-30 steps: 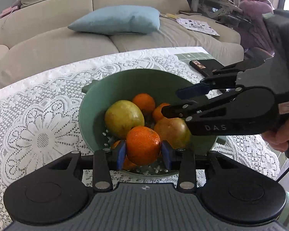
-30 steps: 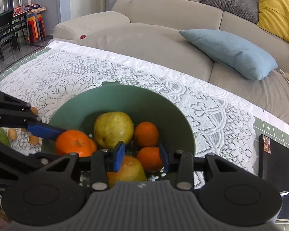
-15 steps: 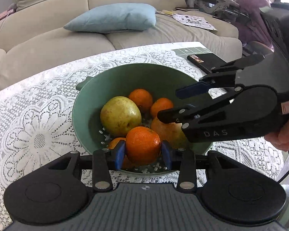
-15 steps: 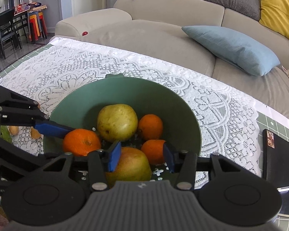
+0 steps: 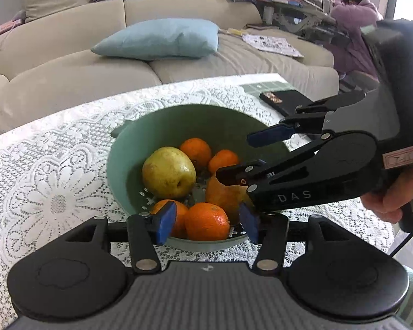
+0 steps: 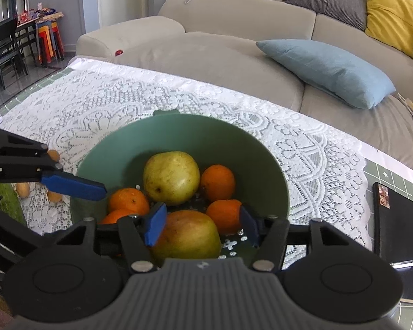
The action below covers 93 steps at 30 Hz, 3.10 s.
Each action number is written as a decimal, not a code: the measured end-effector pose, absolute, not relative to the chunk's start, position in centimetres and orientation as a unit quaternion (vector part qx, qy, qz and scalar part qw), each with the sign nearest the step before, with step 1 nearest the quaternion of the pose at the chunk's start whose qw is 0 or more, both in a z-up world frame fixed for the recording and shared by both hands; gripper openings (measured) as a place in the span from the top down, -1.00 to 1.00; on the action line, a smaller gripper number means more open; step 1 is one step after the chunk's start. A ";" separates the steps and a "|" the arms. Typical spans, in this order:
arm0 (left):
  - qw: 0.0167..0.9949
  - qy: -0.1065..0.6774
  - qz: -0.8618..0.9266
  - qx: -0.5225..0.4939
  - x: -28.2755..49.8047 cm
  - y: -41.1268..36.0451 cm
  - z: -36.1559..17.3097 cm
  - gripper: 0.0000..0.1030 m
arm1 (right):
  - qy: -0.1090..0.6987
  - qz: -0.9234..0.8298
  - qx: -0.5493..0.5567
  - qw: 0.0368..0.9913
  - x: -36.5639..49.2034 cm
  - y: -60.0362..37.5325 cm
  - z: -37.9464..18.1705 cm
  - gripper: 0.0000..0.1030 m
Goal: Organize fruits
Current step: 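Open both tools and move them back toward the kiwis on the table, then grasp a kiwi with the left tool while the right tool grasps another kiwi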
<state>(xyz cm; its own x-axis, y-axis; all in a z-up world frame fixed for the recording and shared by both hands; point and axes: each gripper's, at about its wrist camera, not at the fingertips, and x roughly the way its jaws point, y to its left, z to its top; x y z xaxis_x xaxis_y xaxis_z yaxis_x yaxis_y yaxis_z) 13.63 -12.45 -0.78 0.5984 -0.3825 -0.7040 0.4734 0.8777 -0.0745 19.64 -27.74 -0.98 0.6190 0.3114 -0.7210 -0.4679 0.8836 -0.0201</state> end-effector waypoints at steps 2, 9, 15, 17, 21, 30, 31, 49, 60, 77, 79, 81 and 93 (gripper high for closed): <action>0.895 0.373 -0.238 0.058 13.1 -12.0 -0.4 -0.22 | 0.371 0.217 -0.097 0.898 19.3 -27.6 -0.6 -0.20; 0.909 0.362 -0.206 0.031 11.4 -9.2 0.6 -0.24 | 0.336 0.220 -0.079 0.913 17.5 -26.2 0.7 -0.36; 0.921 0.352 -0.165 0.023 10.0 -6.1 1.1 -0.24 | 0.303 0.224 -0.039 0.925 15.4 -24.7 1.8 -0.53; 0.924 0.350 -0.155 0.015 9.5 -4.9 1.1 -0.24 | 0.295 0.229 -0.021 0.927 14.7 -24.3 2.0 -0.54; 0.927 0.349 -0.138 -0.005 8.6 -2.6 1.0 -0.24 | 0.279 0.242 0.004 0.929 13.1 -22.9 2.2 -0.61; 0.929 0.351 -0.110 -0.053 7.3 1.9 -0.6 -0.24 | 0.255 0.247 0.023 0.935 9.6 -19.4 1.2 -0.65; 0.928 0.352 -0.107 -0.055 7.2 2.3 -0.9 -0.24 | 0.255 0.245 0.023 0.935 9.3 -19.0 1.0 -0.65; 0.918 0.362 -0.107 -0.120 6.6 7.5 -3.6 -0.16 | 0.303 0.241 0.009 0.922 9.4 -15.2 -5.1 -0.50; 0.915 0.378 -0.119 -0.079 9.3 5.5 -4.9 0.24 | 0.336 0.275 -0.013 0.901 12.2 -13.3 -7.2 0.23; 0.907 0.400 -0.089 -0.101 11.9 5.0 -7.5 0.24 | 0.340 0.292 -0.009 0.894 13.6 -12.2 -9.0 0.44; 0.908 0.398 -0.086 -0.103 12.0 5.0 -7.6 0.24 | 0.340 0.294 -0.010 0.893 13.6 -12.1 -9.1 0.48; 0.908 0.395 -0.085 -0.106 12.0 5.0 -7.7 0.24 | 0.339 0.294 -0.012 0.894 13.6 -12.0 -9.3 0.50; 0.917 0.384 -0.076 -0.074 11.8 4.2 -7.9 0.45 | 0.325 0.290 -0.042 0.899 13.3 -11.1 -9.3 0.61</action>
